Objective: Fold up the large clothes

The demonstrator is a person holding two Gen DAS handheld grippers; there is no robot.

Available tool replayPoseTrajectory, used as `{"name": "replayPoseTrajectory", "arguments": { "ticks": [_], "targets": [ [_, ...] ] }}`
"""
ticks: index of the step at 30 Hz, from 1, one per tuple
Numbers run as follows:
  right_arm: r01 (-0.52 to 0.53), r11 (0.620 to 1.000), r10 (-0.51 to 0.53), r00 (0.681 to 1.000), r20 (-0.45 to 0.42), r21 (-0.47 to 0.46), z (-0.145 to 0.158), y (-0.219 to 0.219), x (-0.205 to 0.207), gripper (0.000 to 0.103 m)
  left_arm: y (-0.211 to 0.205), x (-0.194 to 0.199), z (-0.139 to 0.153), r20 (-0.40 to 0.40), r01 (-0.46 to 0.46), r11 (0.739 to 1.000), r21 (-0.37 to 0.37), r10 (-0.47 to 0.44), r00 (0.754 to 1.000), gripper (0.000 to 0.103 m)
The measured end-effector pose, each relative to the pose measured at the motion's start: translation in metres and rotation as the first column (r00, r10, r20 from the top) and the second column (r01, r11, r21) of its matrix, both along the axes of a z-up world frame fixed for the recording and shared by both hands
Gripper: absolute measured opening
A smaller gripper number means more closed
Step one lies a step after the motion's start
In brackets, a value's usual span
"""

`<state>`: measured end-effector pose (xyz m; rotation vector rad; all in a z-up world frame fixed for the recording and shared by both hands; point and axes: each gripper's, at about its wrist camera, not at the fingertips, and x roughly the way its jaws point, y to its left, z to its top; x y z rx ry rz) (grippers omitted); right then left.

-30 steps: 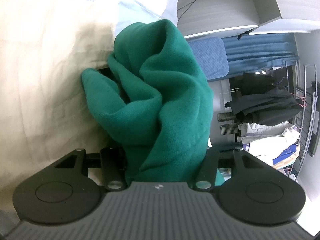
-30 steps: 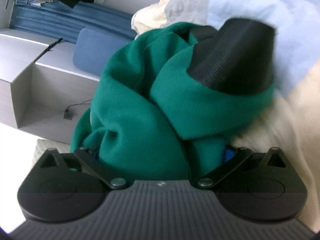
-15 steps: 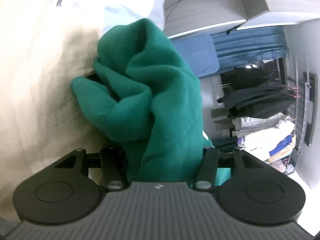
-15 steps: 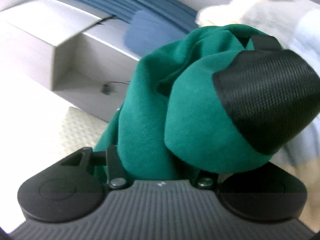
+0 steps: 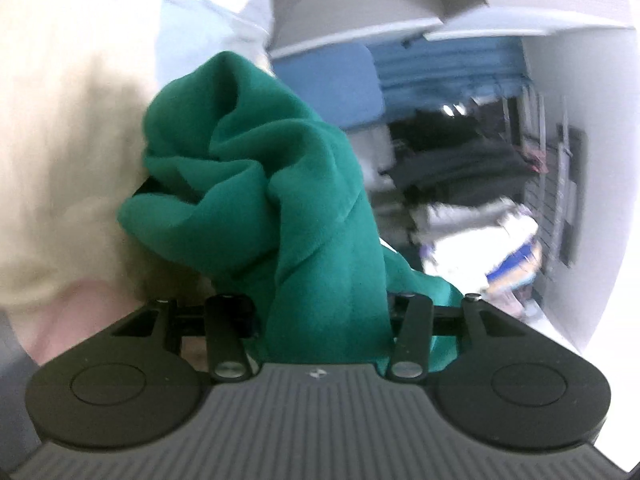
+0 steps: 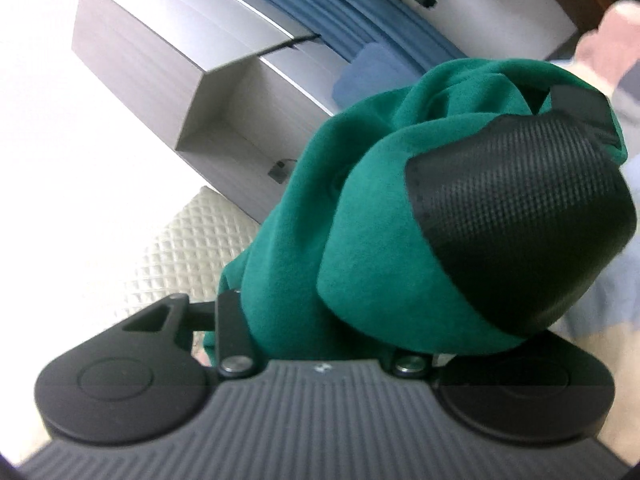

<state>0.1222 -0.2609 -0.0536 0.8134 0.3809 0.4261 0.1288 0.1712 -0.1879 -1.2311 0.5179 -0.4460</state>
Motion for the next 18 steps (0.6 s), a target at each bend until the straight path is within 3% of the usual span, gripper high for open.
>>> {"name": "replayPoseTrajectory", "arguments": {
  "ticks": [5, 10, 18],
  "targets": [
    [0.038, 0.999, -0.036, 0.996, 0.076, -0.021, 0.031, -0.038, -0.053, 0.05, -0.04, -0.006, 0.023, 0.049, 0.124, 0.992, -0.02, -0.123, 0.991, 0.053],
    [0.131, 0.991, -0.127, 0.982, 0.136, -0.016, 0.064, -0.095, -0.102, 0.05, -0.113, -0.001, 0.06, 0.12, 0.232, 0.973, -0.014, -0.228, 0.966, 0.053],
    [0.311, 0.95, -0.294, 0.926, 0.235, -0.037, 0.121, -0.199, -0.179, 0.05, -0.274, 0.016, 0.114, 0.22, 0.404, 0.915, 0.0, -0.394, 0.892, 0.053]
  ]
}}
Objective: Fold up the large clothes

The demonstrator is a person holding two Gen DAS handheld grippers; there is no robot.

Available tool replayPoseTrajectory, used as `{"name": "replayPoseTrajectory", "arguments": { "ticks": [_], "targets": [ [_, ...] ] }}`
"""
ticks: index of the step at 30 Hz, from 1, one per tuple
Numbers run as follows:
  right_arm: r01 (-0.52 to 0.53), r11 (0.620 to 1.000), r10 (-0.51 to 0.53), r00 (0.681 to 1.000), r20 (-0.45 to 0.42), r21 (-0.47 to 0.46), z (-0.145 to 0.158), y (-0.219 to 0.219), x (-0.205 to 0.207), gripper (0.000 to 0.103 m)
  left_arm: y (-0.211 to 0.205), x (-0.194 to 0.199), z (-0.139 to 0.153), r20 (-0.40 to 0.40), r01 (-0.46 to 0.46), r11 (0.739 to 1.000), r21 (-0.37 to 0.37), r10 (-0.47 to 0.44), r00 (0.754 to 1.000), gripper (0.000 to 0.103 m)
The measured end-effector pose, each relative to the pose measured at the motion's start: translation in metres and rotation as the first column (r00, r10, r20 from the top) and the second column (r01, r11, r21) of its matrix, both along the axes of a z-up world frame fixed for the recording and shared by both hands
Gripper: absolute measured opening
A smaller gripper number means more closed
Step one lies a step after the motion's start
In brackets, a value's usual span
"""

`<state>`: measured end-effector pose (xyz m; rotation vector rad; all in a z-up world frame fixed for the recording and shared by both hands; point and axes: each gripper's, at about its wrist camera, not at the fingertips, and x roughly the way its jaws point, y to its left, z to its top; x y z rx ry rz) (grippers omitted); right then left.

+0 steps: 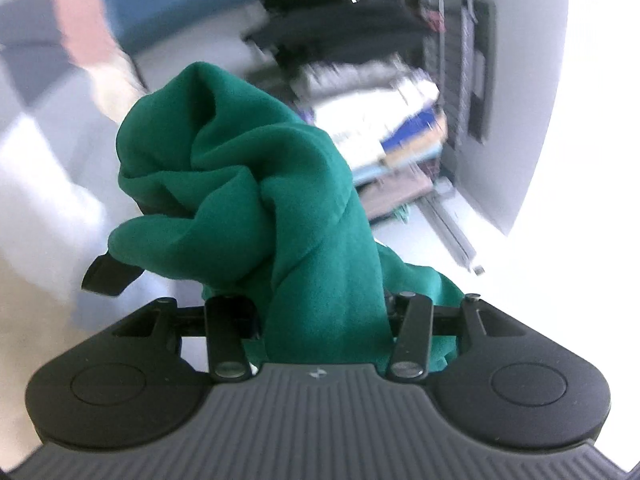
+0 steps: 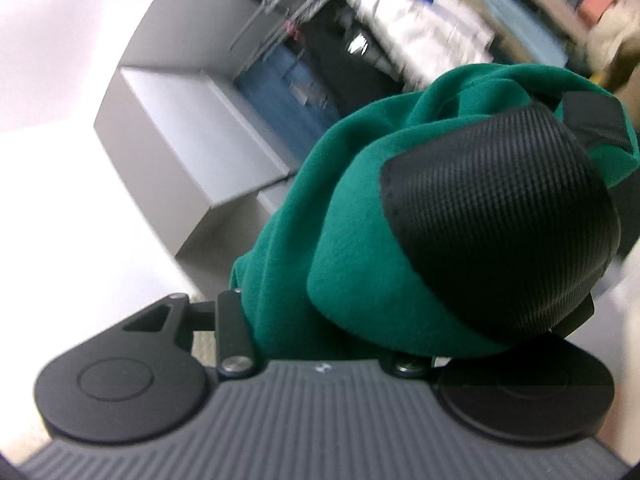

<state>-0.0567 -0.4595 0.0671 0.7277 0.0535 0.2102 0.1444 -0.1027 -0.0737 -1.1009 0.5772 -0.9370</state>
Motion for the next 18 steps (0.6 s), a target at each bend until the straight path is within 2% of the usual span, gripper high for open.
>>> {"name": "replayPoseTrajectory", "arguments": {
  "ticks": [4, 7, 9, 14, 18],
  "targets": [
    [0.102, 0.995, -0.103, 0.994, 0.024, 0.005, 0.007, -0.053, -0.035, 0.05, -0.087, 0.004, 0.01, 0.027, 0.089, 0.996, 0.002, -0.089, 0.996, 0.053],
    [0.179, 0.983, -0.18, 0.983, 0.021, 0.031, -0.003, -0.083, -0.047, 0.05, -0.146, 0.01, 0.002, 0.015, 0.156, 0.988, -0.007, -0.156, 0.988, 0.053],
    [0.229, 0.972, -0.23, 0.973, 0.01, 0.053, -0.013, -0.105, -0.056, 0.05, -0.183, 0.012, -0.007, 0.001, 0.192, 0.981, 0.017, -0.192, 0.981, 0.053],
    [0.329, 0.939, -0.323, 0.944, -0.066, 0.102, -0.055, -0.135, -0.055, 0.05, -0.248, 0.012, -0.046, -0.042, 0.247, 0.964, 0.094, -0.244, 0.969, 0.053],
    [0.376, 0.915, -0.356, 0.923, -0.145, 0.146, -0.105, -0.145, -0.071, 0.05, -0.268, 0.007, -0.09, -0.079, 0.272, 0.948, 0.163, -0.262, 0.962, 0.053]
  ]
}}
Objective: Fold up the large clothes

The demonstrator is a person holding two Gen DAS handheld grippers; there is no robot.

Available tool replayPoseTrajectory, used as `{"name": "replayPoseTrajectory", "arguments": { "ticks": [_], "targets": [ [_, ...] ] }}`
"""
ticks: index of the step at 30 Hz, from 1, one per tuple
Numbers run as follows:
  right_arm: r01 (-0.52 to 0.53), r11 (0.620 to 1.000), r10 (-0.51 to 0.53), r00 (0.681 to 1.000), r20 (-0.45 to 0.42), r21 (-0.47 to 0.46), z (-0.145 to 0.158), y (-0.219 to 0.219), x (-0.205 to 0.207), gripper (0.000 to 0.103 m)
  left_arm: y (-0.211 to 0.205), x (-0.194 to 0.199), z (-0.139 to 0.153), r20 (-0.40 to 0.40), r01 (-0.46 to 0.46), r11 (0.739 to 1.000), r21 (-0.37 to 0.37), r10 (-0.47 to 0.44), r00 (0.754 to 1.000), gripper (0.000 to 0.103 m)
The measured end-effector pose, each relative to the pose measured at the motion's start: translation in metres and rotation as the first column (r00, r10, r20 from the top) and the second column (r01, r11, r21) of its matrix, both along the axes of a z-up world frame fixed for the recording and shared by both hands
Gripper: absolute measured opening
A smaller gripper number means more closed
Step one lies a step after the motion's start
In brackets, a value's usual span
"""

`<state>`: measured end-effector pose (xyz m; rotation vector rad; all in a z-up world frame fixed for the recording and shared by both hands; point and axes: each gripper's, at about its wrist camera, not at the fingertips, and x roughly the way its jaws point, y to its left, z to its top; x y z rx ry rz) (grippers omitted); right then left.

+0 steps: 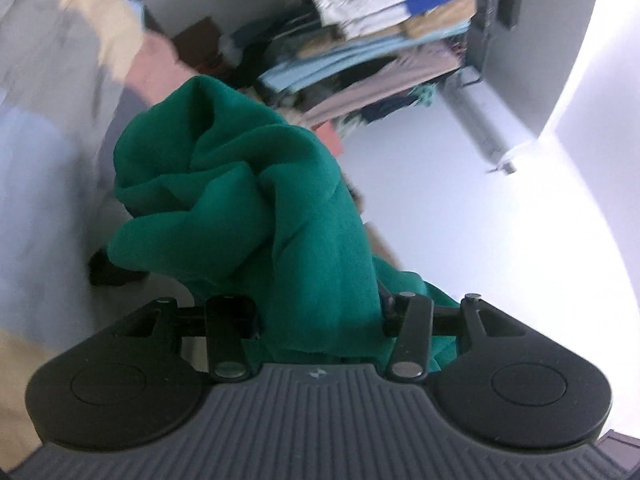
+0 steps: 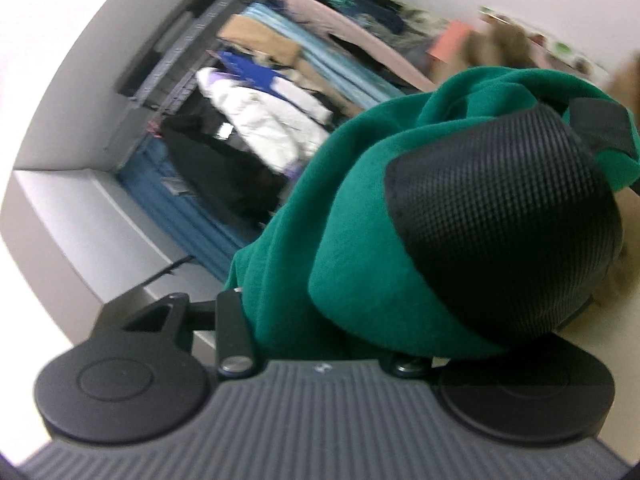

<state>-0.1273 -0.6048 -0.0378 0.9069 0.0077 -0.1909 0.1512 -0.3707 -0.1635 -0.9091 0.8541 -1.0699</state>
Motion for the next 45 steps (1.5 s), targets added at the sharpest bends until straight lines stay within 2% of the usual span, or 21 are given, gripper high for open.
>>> {"name": "replayPoseTrajectory", "arguments": {
  "ticks": [3, 5, 8, 11, 15, 19, 23, 26, 27, 29, 31, 33, 38, 41, 45],
  "targets": [
    [0.001, 0.998, 0.001, 1.0, -0.026, 0.055, -0.033, 0.001, -0.005, 0.05, -0.006, -0.003, -0.026, 0.01, -0.005, 0.997, 0.071, 0.004, 1.0, 0.053],
    [0.0, 0.998, 0.001, 1.0, -0.018, 0.063, -0.054, 0.006, -0.01, 0.05, -0.005, -0.004, -0.043, 0.011, 0.006, 0.998, 0.067, -0.007, 1.0, 0.053],
    [-0.007, 0.999, 0.007, 1.0, 0.0, 0.048, -0.065, 0.018, -0.028, 0.05, 0.013, 0.012, -0.059, -0.016, 0.033, 0.998, 0.045, -0.033, 0.999, 0.053],
    [-0.009, 0.997, 0.009, 1.0, -0.006, 0.071, -0.074, 0.018, -0.026, 0.051, 0.018, 0.02, -0.062, -0.013, 0.057, 0.996, 0.075, -0.056, 0.998, 0.053],
    [-0.01, 0.995, 0.012, 1.0, -0.027, 0.099, -0.105, 0.02, -0.043, 0.052, 0.012, 0.019, -0.076, 0.016, 0.078, 0.987, 0.138, -0.081, 0.997, 0.054],
    [-0.003, 0.99, 0.009, 0.999, -0.036, 0.139, -0.126, 0.015, -0.044, 0.054, 0.0, 0.028, -0.08, 0.008, 0.077, 0.988, 0.138, -0.078, 0.997, 0.057],
    [-0.004, 0.992, 0.01, 0.999, -0.05, 0.127, -0.122, 0.016, -0.043, 0.054, -0.003, 0.027, -0.077, 0.016, 0.067, 0.985, 0.157, -0.07, 0.997, 0.057],
    [-0.002, 0.988, 0.011, 0.998, -0.059, 0.154, -0.115, 0.014, -0.039, 0.056, 0.001, 0.018, -0.07, 0.011, 0.06, 0.981, 0.182, -0.063, 0.998, 0.065],
    [0.002, 0.988, 0.009, 0.998, -0.067, 0.156, -0.112, 0.015, -0.038, 0.059, 0.0, 0.017, -0.068, 0.008, 0.065, 0.979, 0.194, -0.068, 0.998, 0.071],
    [0.015, 0.986, 0.0, 0.996, -0.092, 0.165, -0.116, 0.02, -0.048, 0.064, -0.001, 0.015, -0.06, 0.01, 0.071, 0.97, 0.231, -0.075, 0.997, 0.076],
    [0.032, 0.985, -0.011, 0.993, -0.12, 0.171, -0.11, 0.026, -0.051, 0.071, 0.002, 0.011, -0.056, 0.018, 0.059, 0.962, 0.266, -0.066, 0.998, 0.078],
    [0.054, 0.987, -0.028, 0.986, -0.165, 0.154, -0.103, 0.036, -0.056, 0.072, 0.007, 0.005, -0.052, 0.026, 0.039, 0.954, 0.296, -0.048, 0.999, 0.081],
    [0.109, 0.975, -0.062, 0.969, -0.238, 0.192, -0.09, 0.058, -0.079, 0.072, 0.03, -0.008, -0.033, 0.088, -0.018, 0.919, 0.393, -0.019, 0.996, 0.083],
    [0.14, 0.98, -0.092, 0.95, -0.297, 0.145, -0.076, 0.069, -0.09, 0.072, 0.042, -0.017, -0.014, 0.177, -0.074, 0.886, 0.458, -0.01, 0.984, 0.085],
    [0.182, 0.981, -0.146, 0.926, -0.348, 0.071, -0.057, 0.081, -0.113, 0.075, 0.059, -0.03, 0.015, 0.233, -0.108, 0.858, 0.503, -0.014, 0.972, 0.085]
  ]
}}
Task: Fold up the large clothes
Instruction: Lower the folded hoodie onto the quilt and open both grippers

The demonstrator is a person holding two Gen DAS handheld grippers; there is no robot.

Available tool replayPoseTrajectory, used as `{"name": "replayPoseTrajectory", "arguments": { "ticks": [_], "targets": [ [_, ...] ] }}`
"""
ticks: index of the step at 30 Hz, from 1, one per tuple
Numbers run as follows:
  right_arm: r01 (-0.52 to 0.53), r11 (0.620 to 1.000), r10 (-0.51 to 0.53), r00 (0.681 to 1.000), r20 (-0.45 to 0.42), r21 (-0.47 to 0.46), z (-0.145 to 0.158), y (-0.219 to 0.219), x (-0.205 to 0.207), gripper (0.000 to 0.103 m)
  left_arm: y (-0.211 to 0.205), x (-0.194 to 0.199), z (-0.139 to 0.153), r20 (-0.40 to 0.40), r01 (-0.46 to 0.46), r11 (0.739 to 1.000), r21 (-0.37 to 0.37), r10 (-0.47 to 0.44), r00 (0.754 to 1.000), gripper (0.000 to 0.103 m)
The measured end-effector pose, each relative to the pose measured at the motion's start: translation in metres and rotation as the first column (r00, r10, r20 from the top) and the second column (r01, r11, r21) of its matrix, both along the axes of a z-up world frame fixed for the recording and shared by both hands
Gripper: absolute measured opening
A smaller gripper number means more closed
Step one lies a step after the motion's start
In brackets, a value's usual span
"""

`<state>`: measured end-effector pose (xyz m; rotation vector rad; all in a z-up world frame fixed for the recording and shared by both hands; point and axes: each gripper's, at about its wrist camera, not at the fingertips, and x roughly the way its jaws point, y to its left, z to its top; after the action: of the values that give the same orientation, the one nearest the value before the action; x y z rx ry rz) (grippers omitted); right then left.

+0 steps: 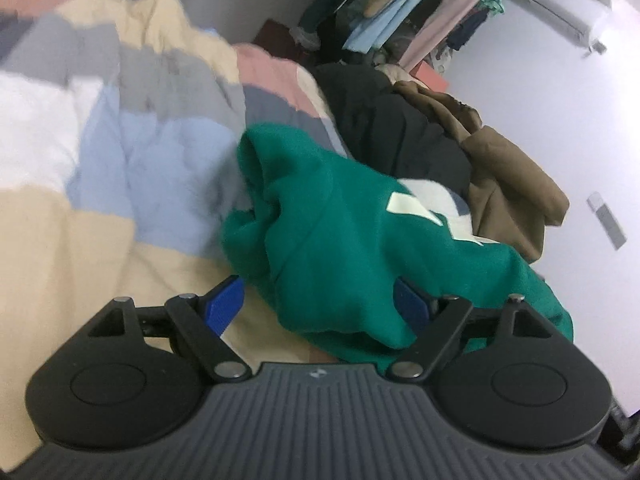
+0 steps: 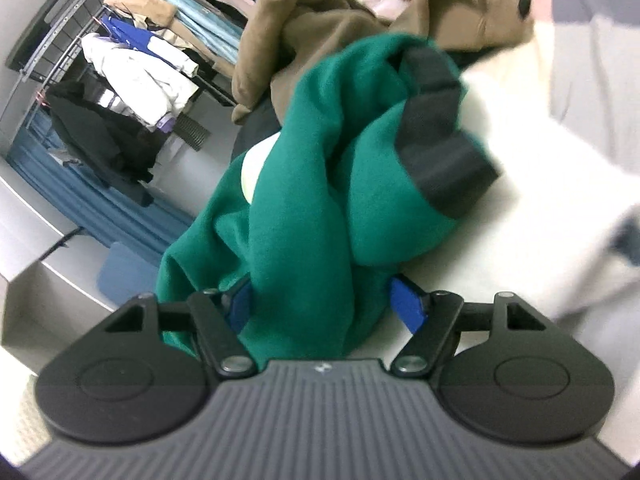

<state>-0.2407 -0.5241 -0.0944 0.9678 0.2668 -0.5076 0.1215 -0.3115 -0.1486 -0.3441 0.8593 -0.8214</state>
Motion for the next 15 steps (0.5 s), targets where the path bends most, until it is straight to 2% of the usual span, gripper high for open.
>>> {"name": "replayPoseTrajectory", "arguments": {
  "ticks": [4, 10, 15],
  "targets": [
    [0.063, 0.991, -0.064, 0.998, -0.006, -0.116, 0.03, 0.013, -0.028, 0.075, 0.01, -0.018, 0.035, 0.098, -0.006, 0.997, 0.072, -0.001, 0.995, 0.085],
    [0.053, 0.969, -0.046, 0.998, 0.033, -0.24, 0.075, 0.038, -0.046, 0.075, 0.028, -0.051, 0.09, 0.23, -0.013, 0.992, 0.126, -0.016, 0.973, 0.085],
    [0.008, 0.931, 0.003, 1.0, 0.029, -0.364, 0.115, 0.07, -0.035, 0.075, 0.04, -0.088, 0.133, 0.353, -0.008, 0.988, 0.155, -0.048, 0.934, 0.085]
  ]
}}
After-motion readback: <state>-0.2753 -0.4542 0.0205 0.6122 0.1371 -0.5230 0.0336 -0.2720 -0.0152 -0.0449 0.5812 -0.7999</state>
